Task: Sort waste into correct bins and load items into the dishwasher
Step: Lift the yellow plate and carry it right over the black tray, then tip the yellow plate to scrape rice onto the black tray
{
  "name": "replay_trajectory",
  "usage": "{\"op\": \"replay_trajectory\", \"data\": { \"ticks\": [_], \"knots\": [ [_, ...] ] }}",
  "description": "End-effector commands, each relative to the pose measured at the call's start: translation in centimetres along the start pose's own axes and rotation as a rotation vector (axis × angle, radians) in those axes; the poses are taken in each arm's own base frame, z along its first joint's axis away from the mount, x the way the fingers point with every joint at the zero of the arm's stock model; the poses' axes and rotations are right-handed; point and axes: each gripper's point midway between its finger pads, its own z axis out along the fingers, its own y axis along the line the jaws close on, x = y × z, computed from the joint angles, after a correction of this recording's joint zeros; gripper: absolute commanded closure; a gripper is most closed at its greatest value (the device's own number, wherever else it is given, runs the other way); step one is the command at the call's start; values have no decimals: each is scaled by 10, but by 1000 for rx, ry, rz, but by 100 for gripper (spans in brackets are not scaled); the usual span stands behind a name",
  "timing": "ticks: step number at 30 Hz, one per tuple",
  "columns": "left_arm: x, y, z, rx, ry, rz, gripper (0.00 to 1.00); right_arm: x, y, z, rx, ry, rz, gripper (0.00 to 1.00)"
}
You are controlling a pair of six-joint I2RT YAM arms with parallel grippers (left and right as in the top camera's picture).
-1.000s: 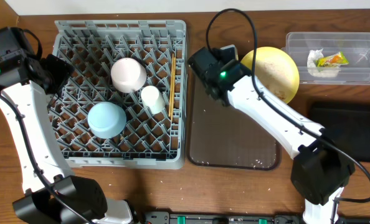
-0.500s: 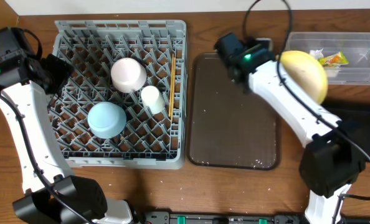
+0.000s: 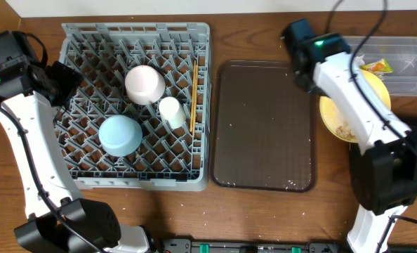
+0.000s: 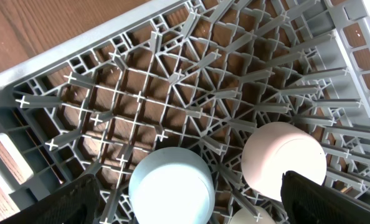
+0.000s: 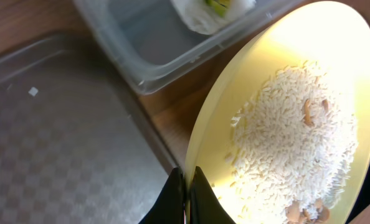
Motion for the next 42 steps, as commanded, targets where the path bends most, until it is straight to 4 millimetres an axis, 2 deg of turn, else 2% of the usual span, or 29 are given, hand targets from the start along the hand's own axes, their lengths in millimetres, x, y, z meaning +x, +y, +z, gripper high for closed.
{"op": "replay_trajectory", "data": {
  "ticks": [1,8,12,19,25,42],
  "knots": [
    [0,2,1,-9,1,-9,7,-19,-17,-1,-28,30,142,99],
    [0,2,1,-9,1,-9,7,-42,-62,0,6,45,256,99],
    [0,2,1,-9,1,-9,6,-47,-76,2,-37,106,327,99],
    [0,2,1,-9,1,-9,7,-54,-101,17,-111,239,423,99],
    [0,2,1,-9,1,-9,6,-61,-120,27,-162,299,446,99],
    [0,2,1,-9,1,-9,7,-77,-149,38,-339,387,520,99]
  ]
}}
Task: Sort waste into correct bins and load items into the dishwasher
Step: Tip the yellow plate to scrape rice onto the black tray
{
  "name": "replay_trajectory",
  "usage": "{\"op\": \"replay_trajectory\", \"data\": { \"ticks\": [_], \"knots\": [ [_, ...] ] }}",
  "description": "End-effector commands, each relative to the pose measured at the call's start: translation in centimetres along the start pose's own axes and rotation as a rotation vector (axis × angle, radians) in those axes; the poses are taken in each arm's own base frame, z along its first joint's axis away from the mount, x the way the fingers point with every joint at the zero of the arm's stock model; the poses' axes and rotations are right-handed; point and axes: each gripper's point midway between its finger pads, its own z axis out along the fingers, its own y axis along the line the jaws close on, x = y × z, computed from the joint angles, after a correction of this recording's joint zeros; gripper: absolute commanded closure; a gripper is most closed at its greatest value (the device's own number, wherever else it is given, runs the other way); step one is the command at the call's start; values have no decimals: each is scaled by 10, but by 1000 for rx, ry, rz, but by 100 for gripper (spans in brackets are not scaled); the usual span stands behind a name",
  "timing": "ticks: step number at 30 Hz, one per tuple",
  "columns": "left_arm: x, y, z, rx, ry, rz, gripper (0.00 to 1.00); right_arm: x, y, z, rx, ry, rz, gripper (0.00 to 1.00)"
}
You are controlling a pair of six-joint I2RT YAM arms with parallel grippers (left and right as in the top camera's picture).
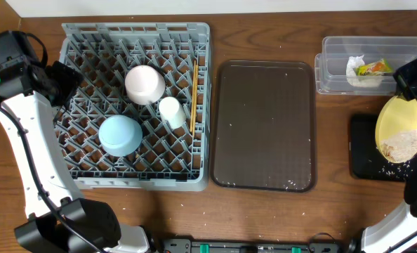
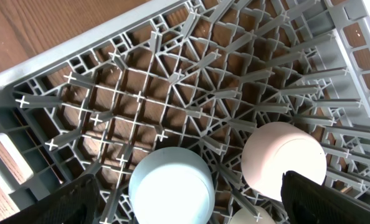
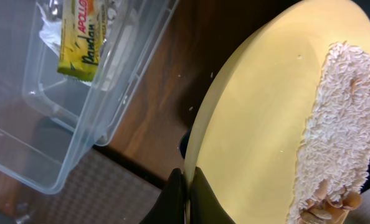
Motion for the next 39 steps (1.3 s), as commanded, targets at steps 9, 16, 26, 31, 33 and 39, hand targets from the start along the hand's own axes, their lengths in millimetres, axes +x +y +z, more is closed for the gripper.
{"op": "replay_trajectory", "data": {
  "ticks": [9,16,26,31,33,39],
  "knots": [
    [0,2,1,-9,1,-9,6,-12,4,-19,-156,46,2,99],
    [0,2,1,-9,1,-9,7,-15,3,-19,-177,52,-1,99],
    [0,2,1,-9,1,-9,6,-18,12,-22,-276,84,-8,99],
    [0,2,1,-9,1,-9,7,-15,9,-22,-272,104,3,99],
    [0,2,1,-9,1,-9,7,-13,8,-22,-271,115,5,99],
    [0,2,1,-9,1,-9,7,-11,14,-23,-301,127,-3,99]
  ]
}}
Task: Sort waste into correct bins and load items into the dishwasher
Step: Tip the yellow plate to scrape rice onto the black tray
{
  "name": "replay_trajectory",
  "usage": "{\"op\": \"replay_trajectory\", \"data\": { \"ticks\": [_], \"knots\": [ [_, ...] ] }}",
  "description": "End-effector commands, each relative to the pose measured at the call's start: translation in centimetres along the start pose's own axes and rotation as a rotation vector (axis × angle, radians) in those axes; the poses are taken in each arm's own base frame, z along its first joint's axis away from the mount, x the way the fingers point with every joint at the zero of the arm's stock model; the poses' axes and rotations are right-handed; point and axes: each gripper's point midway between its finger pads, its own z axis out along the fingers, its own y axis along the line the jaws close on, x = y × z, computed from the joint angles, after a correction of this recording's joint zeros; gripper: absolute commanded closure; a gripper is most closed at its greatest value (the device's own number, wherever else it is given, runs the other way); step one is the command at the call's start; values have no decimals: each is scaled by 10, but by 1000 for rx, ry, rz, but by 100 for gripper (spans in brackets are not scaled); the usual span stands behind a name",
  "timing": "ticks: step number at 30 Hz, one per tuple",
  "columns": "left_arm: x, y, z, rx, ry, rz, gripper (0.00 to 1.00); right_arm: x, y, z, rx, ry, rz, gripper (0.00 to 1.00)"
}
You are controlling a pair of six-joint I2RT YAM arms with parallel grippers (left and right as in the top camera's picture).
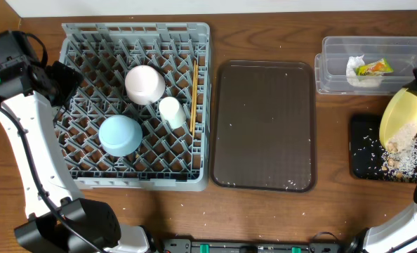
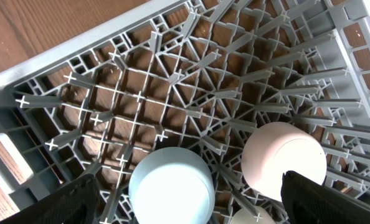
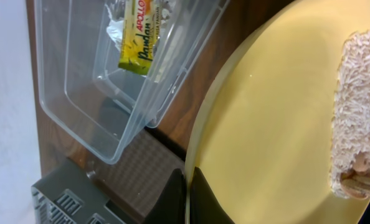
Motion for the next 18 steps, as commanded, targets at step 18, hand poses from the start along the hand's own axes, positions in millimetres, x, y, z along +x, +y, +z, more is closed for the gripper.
{"op": "replay_trajectory", "data": {
  "ticks": [18],
  "knots": [
    [0,2,1,-9,1,-9,7,13,-3,-9,-62,88,-42,99]
  ]
}}
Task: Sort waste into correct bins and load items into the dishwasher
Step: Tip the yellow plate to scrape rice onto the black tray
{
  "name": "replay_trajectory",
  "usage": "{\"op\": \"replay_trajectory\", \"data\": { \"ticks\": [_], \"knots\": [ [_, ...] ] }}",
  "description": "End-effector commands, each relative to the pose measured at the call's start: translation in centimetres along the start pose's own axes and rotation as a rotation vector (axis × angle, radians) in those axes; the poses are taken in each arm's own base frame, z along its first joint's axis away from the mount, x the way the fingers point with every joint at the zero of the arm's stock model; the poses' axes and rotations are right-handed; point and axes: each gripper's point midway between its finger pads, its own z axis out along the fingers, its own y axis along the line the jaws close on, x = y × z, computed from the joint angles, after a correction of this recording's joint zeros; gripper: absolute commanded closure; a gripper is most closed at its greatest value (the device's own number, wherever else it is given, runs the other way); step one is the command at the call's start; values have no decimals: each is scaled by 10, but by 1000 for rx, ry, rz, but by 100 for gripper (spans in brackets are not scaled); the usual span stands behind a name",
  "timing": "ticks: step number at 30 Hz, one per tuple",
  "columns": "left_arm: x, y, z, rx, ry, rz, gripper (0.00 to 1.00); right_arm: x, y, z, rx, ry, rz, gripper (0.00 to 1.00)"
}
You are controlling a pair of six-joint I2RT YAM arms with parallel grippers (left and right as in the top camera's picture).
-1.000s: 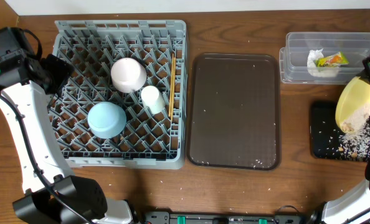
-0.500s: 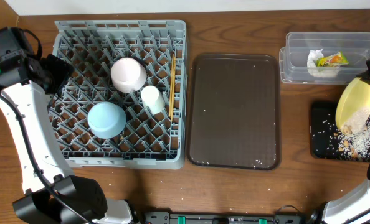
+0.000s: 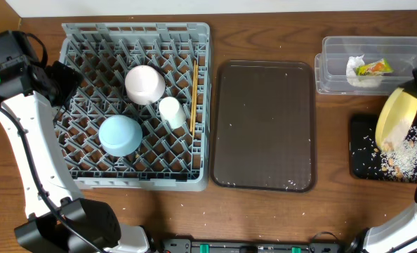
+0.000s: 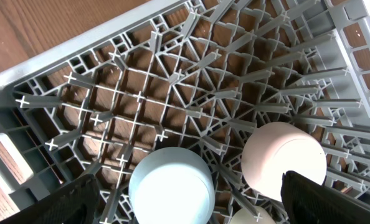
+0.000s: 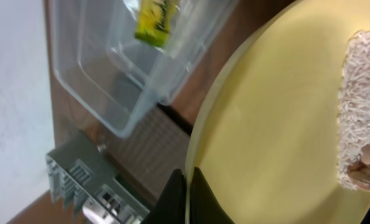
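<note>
My right gripper (image 5: 186, 194) is shut on the rim of a yellow plate (image 3: 394, 118), which stands steeply tilted over the black bin (image 3: 363, 151) at the right edge. Rice (image 5: 362, 143) still clings to the plate's low side, and rice (image 3: 401, 160) lies spilled in the black bin. The grey dish rack (image 3: 137, 181) holds a pale blue bowl (image 3: 120, 134), a white bowl (image 3: 145, 83), a small white cup (image 3: 170, 111) and chopsticks (image 3: 194, 91). My left gripper (image 4: 188, 208) hangs open above the rack's left part, over the blue bowl (image 4: 170, 186).
A brown tray (image 3: 265, 125) lies between the rack and the bins. A clear plastic bin (image 3: 335, 67) at the back right holds a crumpled white wrapper (image 3: 354, 70) and a yellow packet (image 3: 374, 67). The table's right edge is close to the black bin.
The plate is tilted more steeply over the black bin, and more rice lies spread in the bin. The left arm has not moved.
My right gripper held the rice-filled plate by the rim, near the tray's right side. Then the plate was over the black bin, tilted, with a few grains below. Later rice lay in the bin, and now the tilt is steeper with more rice down.
</note>
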Motion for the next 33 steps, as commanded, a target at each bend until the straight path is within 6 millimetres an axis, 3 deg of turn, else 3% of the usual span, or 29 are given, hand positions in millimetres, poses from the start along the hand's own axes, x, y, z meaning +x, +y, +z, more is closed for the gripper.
{"op": "replay_trajectory", "data": {
  "ticks": [1,5,16,20,24,28,33],
  "knots": [
    [0,2,1,-9,1,-9,6,0,-10,-5,0,8,1,99],
    [0,2,1,-9,1,-9,6,15,0,-6,-93,96,-46,99],
    [0,2,1,-9,1,-9,7,7,-7,-4,-95,74,-25,99],
    [0,2,1,-9,1,-9,7,16,6,-7,-180,124,-75,99],
    [0,2,1,-9,1,-9,7,8,-4,-2,-127,90,-54,99],
    [0,2,1,-9,1,-9,6,29,23,-12,-315,191,-134,99],
    [0,2,1,-9,1,-9,7,23,7,-6,-214,163,-79,99]
  ]
}}
